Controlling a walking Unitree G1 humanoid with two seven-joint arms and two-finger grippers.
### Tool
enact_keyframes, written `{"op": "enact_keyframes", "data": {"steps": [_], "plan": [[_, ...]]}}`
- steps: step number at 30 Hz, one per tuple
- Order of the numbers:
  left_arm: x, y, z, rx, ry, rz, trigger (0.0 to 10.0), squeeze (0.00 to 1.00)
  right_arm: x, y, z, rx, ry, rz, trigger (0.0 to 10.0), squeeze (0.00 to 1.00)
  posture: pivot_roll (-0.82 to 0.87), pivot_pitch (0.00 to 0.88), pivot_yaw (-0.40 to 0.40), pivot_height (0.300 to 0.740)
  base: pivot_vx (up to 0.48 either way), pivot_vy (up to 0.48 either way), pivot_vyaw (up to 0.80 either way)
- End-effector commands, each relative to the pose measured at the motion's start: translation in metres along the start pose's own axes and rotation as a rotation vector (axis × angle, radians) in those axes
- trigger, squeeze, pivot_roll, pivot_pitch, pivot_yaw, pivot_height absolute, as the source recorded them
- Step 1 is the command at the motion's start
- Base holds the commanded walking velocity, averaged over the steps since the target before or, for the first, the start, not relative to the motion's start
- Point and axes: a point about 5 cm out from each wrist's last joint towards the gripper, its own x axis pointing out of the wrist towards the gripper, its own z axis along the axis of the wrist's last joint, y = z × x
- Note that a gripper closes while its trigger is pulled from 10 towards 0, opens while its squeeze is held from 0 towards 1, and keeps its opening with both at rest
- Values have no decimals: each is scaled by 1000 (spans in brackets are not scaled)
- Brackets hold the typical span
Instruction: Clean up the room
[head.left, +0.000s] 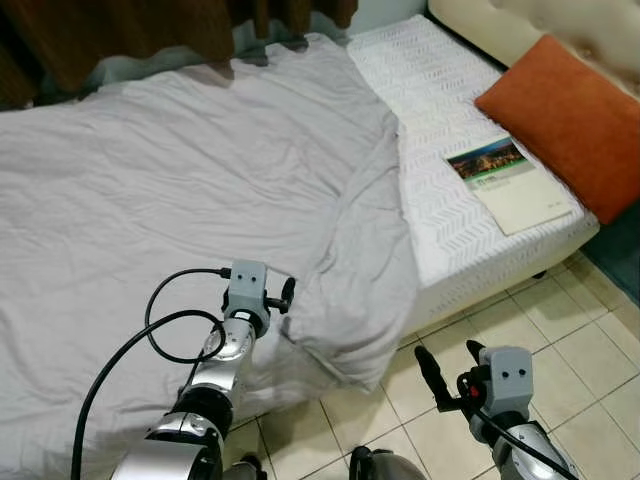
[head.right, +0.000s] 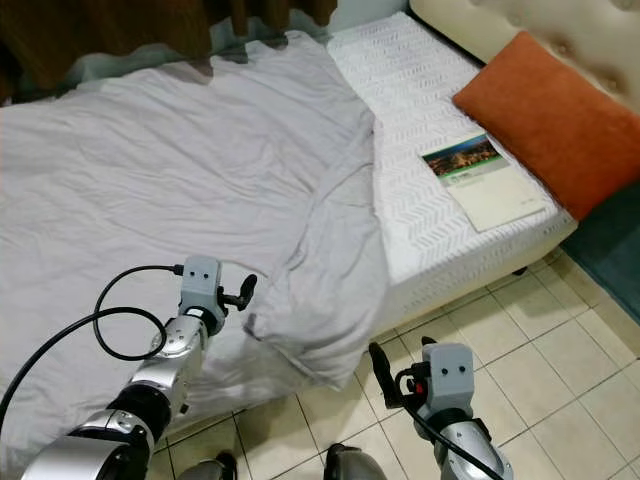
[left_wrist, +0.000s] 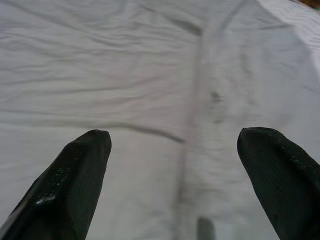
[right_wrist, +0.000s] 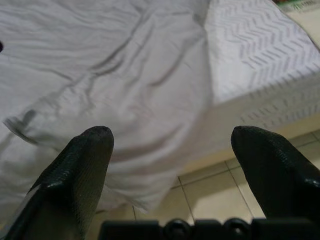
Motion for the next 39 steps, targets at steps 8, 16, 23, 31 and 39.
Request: {"op": "enact_keyframes", "data": {"steps": [8,16,23,31,39], "plan": [[-1,2,-16,3,141,76,10000,0,-9,-4,-2,-6,27,-6,10000,0,-166,262,-33,740,70,-238,0],[0,36,-7,-23,158,232,10000,0,-30,3,-1,-17,63,32,10000,0,-256,365,-78,740,0,0,0],[1,59,10,1,89,362,10000,0,-85,12,0,-10,162,48,10000,0,-361,502,-153,740,0,0,0],[-3,89,34,95,-37,504,10000,0,-111,19,-1,11,231,51,10000,0,-373,557,-172,740,0,0,0],[-13,93,2,-136,97,507,10000,0,-115,22,-1,17,256,56,10000,0,-374,565,-182,740,0,0,0]]}}
